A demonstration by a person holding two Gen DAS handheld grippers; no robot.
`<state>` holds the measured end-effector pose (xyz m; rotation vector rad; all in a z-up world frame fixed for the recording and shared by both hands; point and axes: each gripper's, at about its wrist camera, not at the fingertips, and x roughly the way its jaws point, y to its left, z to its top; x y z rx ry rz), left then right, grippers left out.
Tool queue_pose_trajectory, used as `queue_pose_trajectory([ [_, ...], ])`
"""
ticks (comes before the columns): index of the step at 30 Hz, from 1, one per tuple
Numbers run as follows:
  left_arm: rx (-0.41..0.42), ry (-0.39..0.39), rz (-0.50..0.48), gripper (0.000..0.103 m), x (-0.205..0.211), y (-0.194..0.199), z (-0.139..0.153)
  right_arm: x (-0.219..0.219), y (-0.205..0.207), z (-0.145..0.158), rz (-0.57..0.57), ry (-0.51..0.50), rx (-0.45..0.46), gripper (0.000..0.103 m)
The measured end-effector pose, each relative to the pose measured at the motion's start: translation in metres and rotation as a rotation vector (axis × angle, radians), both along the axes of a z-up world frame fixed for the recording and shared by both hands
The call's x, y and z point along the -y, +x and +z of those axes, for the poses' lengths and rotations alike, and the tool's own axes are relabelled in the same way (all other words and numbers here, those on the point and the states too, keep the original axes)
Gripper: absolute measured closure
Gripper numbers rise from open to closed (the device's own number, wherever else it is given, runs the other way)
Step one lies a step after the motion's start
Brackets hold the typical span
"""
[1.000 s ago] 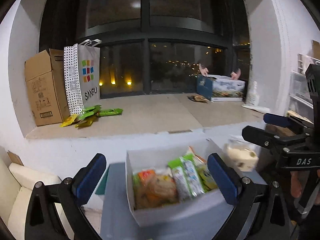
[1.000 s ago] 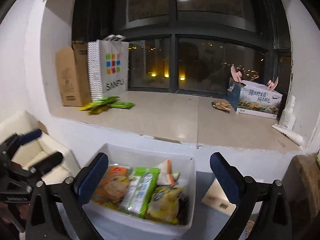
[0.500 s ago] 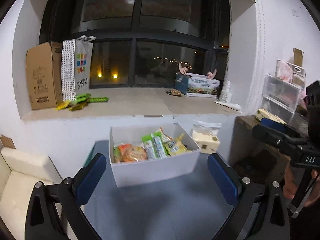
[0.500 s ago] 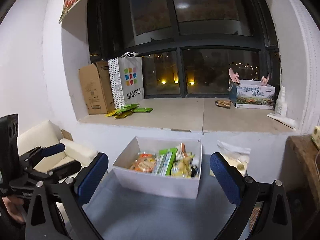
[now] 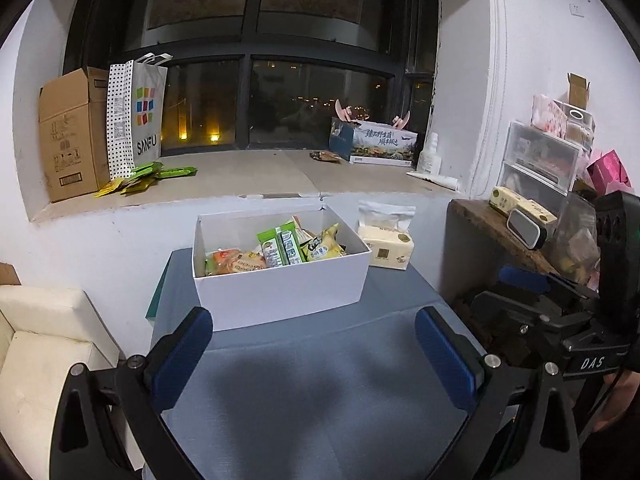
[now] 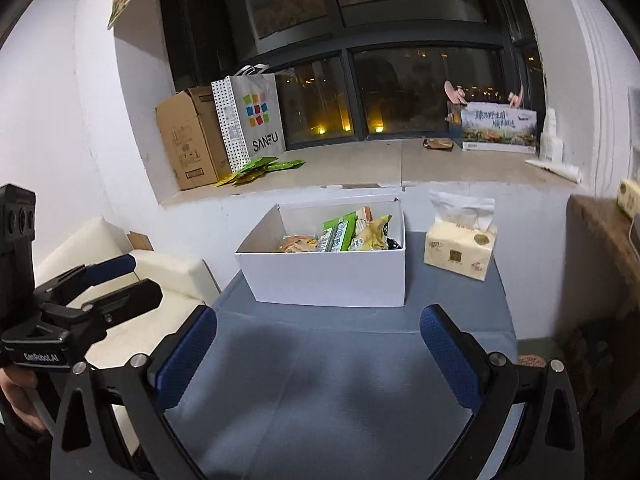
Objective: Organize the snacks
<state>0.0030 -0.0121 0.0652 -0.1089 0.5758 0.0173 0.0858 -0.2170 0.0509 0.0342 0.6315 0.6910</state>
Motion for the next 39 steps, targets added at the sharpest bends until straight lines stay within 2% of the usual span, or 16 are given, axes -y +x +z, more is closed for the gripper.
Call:
queue_pose_trajectory([
  [39, -0.015, 0.012, -0.011, 0.000, 0.0003, 0.0037, -0.0012, -0.0001, -0.0024, 0.0058, 0.013, 0.003, 0.020, 0.000],
])
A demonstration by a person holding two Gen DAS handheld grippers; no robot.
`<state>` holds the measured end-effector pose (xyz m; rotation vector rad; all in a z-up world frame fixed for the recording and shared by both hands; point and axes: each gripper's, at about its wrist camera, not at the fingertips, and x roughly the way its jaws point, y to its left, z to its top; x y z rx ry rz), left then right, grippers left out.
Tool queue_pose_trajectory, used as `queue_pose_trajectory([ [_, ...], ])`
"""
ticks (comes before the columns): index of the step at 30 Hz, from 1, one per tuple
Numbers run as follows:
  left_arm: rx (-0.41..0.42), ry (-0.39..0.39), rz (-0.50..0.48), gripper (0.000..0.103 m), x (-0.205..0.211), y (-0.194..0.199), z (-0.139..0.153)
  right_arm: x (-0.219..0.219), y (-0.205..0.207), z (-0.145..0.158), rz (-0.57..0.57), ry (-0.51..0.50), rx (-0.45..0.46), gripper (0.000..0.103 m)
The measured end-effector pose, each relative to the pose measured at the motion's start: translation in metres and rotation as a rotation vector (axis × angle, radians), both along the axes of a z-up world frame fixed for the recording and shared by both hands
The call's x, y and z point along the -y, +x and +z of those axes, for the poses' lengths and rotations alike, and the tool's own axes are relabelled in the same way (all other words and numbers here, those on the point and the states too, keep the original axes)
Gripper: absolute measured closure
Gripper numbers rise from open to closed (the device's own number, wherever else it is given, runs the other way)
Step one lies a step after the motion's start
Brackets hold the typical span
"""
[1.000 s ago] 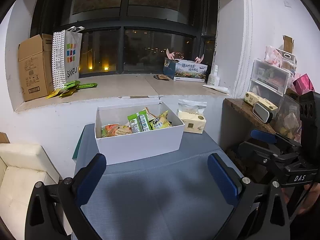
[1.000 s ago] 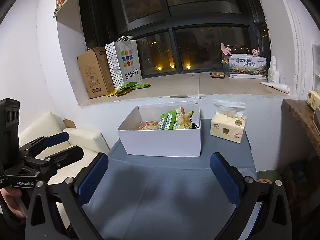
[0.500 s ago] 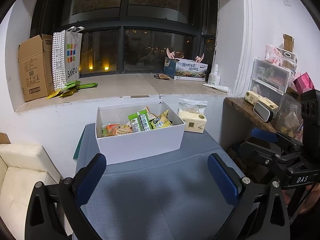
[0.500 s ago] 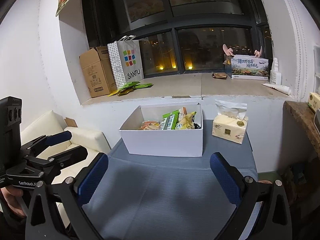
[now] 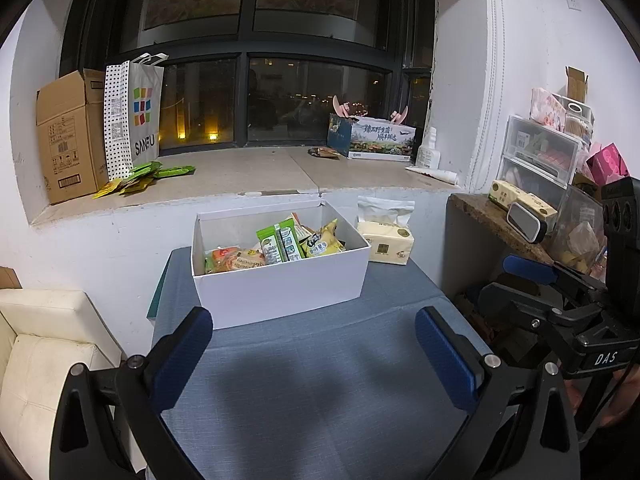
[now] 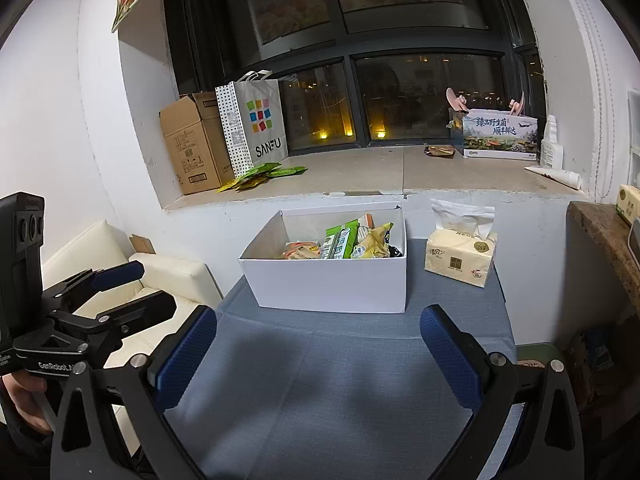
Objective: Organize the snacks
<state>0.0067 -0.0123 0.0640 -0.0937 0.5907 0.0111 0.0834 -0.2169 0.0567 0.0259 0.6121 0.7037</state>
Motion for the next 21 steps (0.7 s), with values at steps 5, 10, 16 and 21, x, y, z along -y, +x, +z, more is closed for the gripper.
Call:
queue_pose_trajectory([
  [5, -0.001, 0.004, -0.002, 0.000, 0.0003, -0.0004, -0.0007, 0.0000, 0.0000, -0.0001, 0.000, 0.001, 0.000, 0.000],
  [10, -0.002, 0.004, -0.005, 0.000, 0.0012, -0.0008, -0.0012, -0.0008, -0.0005, -0.0003, 0.002, -0.001, -0.001, 0.000],
  [16, -0.004, 0.004, -0.007, 0.000, 0.0012, -0.0010, -0.0016, -0.0018, -0.0012, -0.0008, 0.005, -0.002, -0.001, 0.000],
  [21, -0.004, 0.005, -0.007, 0.000, 0.0008, -0.0011, -0.0015, -0.0019, -0.0014, -0.0010, 0.006, -0.001, -0.001, 0.000],
])
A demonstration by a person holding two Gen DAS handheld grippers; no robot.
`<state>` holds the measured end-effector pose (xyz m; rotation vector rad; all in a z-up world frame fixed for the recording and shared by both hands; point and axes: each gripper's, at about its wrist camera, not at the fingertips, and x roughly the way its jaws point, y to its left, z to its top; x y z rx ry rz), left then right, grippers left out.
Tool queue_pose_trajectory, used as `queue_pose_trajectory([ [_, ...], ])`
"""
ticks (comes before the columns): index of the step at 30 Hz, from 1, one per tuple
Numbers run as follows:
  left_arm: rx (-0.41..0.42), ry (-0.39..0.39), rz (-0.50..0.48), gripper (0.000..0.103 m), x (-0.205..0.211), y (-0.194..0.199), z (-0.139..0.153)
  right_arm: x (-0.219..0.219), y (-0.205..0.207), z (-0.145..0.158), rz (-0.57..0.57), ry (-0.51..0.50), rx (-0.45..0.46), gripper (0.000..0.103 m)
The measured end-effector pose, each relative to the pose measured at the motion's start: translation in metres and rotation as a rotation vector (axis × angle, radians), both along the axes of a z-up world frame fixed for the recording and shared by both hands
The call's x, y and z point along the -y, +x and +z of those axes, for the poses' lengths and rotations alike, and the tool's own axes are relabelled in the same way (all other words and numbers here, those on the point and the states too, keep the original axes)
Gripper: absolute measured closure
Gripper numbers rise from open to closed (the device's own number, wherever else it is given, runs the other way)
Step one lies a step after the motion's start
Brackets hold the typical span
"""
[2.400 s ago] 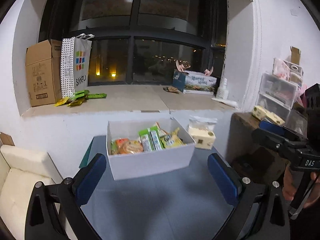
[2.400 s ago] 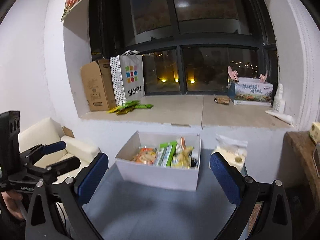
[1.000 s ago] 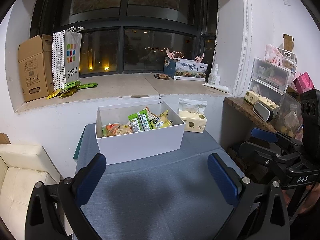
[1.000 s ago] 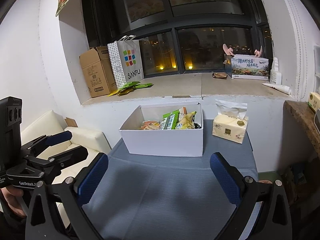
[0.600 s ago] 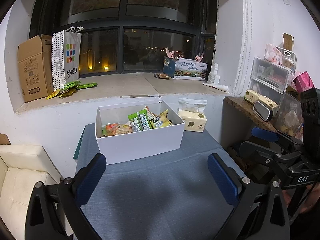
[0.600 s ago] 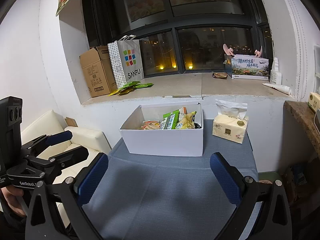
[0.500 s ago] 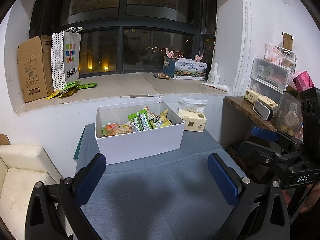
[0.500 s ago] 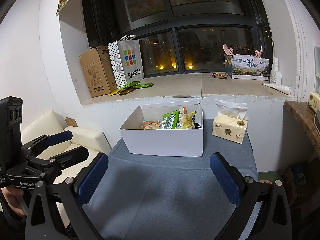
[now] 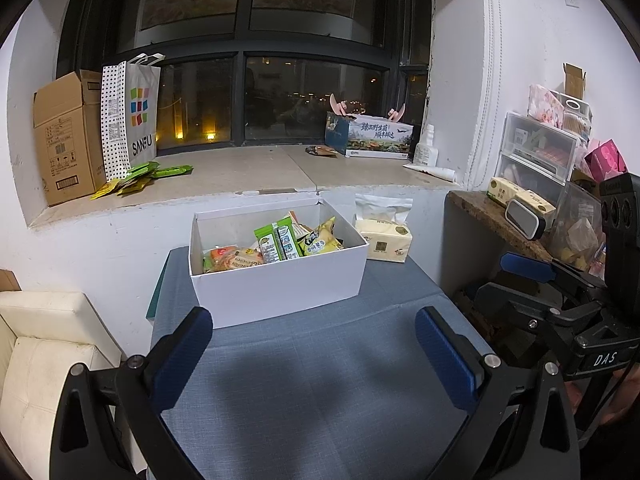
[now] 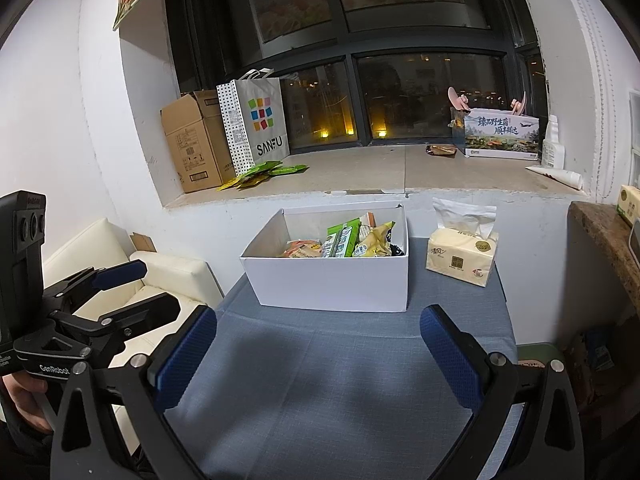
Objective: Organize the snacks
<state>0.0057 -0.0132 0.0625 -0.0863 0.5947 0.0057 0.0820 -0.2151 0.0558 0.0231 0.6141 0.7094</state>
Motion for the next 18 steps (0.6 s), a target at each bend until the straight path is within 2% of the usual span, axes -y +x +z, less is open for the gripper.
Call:
queue_pose_trajectory([
  [18, 0.000, 0.000, -0.004, 0.000, 0.0012, -0.0009, -0.0003, -0.0004, 0.0000, -0.0003, 0.000, 0.000, 0.000, 0.000],
])
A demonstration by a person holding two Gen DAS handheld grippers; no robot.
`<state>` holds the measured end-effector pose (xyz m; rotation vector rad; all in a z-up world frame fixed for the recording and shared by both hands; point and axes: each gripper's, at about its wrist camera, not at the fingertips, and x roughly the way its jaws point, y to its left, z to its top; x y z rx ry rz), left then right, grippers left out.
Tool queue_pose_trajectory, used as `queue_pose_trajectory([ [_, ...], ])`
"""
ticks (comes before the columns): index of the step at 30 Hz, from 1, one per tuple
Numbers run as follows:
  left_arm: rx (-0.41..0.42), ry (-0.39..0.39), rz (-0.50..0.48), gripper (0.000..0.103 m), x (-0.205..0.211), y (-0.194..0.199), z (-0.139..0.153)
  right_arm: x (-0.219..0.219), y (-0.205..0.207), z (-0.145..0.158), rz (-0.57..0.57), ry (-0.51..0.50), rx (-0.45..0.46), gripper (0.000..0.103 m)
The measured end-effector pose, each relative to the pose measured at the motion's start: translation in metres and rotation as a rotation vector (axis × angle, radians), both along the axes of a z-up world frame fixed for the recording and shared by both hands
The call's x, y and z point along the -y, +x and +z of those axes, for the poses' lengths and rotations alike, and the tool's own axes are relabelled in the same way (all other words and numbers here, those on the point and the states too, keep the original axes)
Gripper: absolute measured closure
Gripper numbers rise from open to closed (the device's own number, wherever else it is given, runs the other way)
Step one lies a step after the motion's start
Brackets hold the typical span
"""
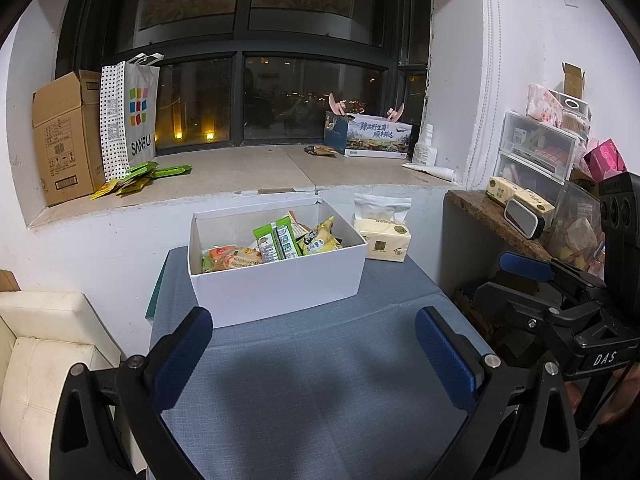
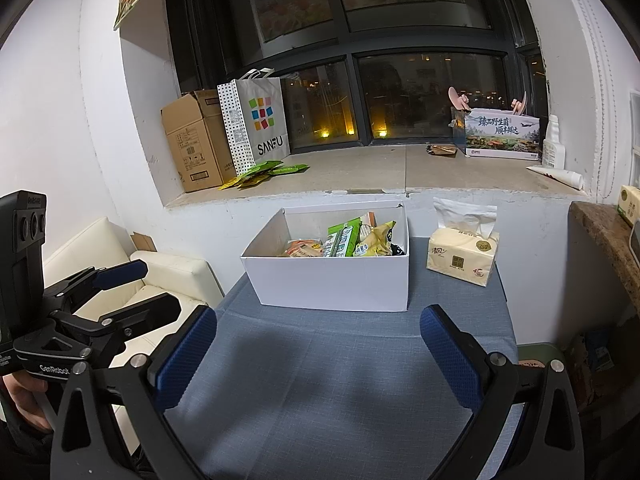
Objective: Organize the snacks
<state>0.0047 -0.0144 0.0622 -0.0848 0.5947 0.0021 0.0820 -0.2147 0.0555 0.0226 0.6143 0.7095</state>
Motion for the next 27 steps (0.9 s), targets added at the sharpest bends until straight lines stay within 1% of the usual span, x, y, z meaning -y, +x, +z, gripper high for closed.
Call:
queue_pose_trajectory([
  [24, -0.005, -0.003, -0.009, 0.000, 0.0009, -0.0012, -0.0034, -0.0006, -0.0003, -0.0005, 0.005, -0.003, -0.002, 0.000],
  [27, -0.003, -0.015, -0.016, 0.000, 0.0005, -0.0022, -0.0026, -0.0006, -0.0001, -0.0005, 0.005, -0.004, -0.001, 0.000],
])
